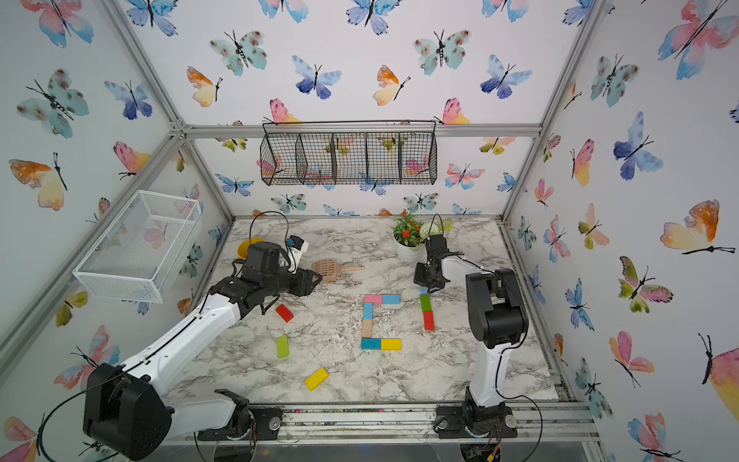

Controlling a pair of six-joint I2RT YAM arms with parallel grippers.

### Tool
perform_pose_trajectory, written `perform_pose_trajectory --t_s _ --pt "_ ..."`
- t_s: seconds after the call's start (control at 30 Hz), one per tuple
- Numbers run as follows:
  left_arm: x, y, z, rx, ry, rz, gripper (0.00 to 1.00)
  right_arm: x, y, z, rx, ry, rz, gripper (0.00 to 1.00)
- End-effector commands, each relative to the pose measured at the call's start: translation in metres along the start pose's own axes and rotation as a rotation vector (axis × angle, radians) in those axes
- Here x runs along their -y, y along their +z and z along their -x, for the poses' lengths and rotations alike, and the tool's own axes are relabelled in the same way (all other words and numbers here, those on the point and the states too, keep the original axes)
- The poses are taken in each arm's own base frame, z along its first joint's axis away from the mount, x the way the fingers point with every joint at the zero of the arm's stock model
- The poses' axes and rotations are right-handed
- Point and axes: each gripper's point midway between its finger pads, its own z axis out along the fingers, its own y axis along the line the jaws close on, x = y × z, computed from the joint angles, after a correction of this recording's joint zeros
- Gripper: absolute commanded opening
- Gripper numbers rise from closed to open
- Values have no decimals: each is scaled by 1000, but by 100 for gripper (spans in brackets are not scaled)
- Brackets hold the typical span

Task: Assemble the letter c with building blocks
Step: Assemble the building block at the center of the board.

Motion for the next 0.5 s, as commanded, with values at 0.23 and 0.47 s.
perform_pose_trajectory --t_s 0.23,0.47 --pt "2 -3 10 18 -6 -14 59 17 -20 20 54 12 -25 9" --pt "2 -2 9 13 -8 -17 60 38 -34 23 76 40 -41 18"
